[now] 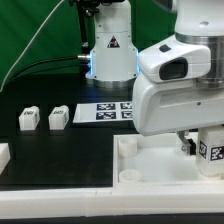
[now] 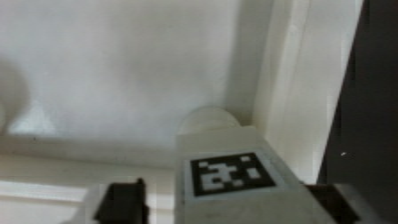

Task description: Assemble one leg

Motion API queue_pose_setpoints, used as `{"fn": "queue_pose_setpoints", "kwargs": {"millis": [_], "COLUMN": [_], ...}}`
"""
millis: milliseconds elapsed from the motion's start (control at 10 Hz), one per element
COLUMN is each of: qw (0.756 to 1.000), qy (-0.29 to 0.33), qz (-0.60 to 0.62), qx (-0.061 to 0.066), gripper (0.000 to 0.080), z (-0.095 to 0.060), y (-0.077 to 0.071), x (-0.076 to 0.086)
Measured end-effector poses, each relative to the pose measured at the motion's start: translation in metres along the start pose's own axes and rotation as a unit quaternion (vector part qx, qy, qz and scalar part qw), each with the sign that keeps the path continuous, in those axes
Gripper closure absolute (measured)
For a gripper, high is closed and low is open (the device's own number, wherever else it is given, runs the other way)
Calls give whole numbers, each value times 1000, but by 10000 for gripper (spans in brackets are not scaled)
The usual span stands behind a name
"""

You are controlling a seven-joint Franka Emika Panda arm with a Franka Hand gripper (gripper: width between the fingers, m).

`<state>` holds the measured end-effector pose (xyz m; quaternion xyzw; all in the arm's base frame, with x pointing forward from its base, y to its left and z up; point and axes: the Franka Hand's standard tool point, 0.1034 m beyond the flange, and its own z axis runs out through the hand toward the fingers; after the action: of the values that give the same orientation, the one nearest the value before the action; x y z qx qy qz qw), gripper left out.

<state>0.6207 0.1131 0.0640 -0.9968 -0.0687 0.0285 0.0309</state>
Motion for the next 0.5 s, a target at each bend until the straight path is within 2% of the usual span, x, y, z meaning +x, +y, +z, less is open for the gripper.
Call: {"fn": "queue_pose_setpoints", "kwargs": {"millis": [100,500], "qw": [1000,1000], "qy": [0,0], "qz": [0,25], "qx": [0,0], "gripper": [518,515], "z": [0,0], "y": [0,0], "x": [0,0]}}
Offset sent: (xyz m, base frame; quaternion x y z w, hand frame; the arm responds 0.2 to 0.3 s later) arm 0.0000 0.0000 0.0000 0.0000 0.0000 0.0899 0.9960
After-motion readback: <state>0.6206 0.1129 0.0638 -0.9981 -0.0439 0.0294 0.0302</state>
